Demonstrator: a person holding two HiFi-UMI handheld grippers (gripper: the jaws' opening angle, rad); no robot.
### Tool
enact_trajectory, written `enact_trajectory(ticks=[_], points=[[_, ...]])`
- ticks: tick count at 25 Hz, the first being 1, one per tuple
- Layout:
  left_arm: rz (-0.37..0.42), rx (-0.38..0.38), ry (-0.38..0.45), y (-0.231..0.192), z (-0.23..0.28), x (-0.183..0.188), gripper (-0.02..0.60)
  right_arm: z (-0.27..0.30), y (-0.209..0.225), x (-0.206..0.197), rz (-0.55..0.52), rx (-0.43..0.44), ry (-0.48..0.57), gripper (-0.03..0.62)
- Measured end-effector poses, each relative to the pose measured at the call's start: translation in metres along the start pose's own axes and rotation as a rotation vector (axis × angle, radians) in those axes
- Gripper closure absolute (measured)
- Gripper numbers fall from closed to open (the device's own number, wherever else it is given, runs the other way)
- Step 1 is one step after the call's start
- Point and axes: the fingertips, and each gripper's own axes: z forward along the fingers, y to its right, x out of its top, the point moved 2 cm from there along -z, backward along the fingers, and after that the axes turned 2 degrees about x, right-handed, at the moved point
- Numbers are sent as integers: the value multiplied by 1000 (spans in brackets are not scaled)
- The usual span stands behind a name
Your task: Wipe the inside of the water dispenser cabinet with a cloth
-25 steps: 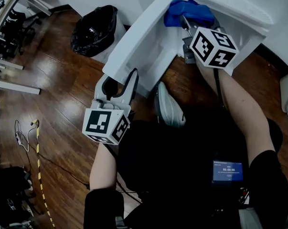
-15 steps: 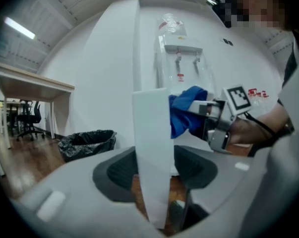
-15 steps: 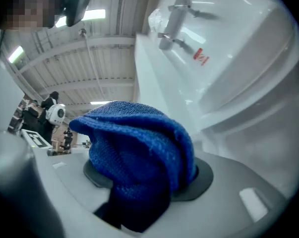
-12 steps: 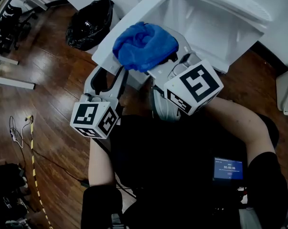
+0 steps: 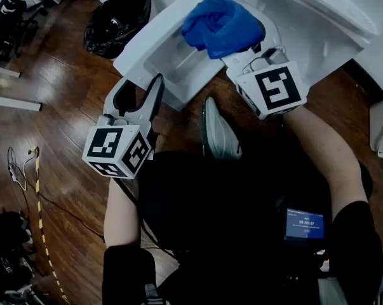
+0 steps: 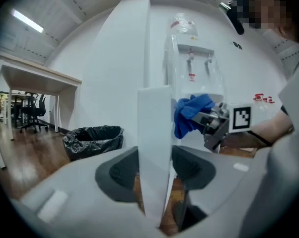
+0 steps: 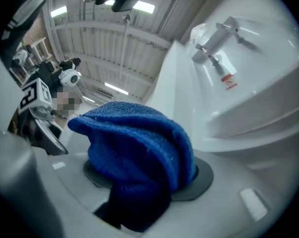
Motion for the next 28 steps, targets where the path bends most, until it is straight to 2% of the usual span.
enact_trajectory(ticks=[2, 4, 7, 10, 13, 18, 20, 23, 28], points=[[10, -17, 5, 0, 0, 0, 374, -4, 42, -17, -25, -105, -13, 324], [-4, -27, 7, 1, -1, 1, 374, -8, 72, -36, 26, -200, -51, 324], [-44, -37, 6, 1, -1, 1, 370, -5, 84, -57, 141, -249, -92, 324], [-72, -57, 11, 1, -1, -1, 368, 4, 51, -55, 185, -187, -82, 324], [-82, -65, 9, 0, -2, -3, 368, 21, -10, -36, 206, -36, -55, 324], [-125, -39, 11, -16, -2, -16, 371, 31, -97, -14, 193, 157, -39, 324], [-151, -15, 5, -23, -4, -19, 374, 33, -112, -17, 183, 193, -47, 332], [-184, 5, -4, -30, -5, -27, 379, 38, -100, -34, 126, 169, -71, 329], [-186, 31, -5, -33, 1, -23, 385, 38, -22, -64, -111, -31, -161, 328]])
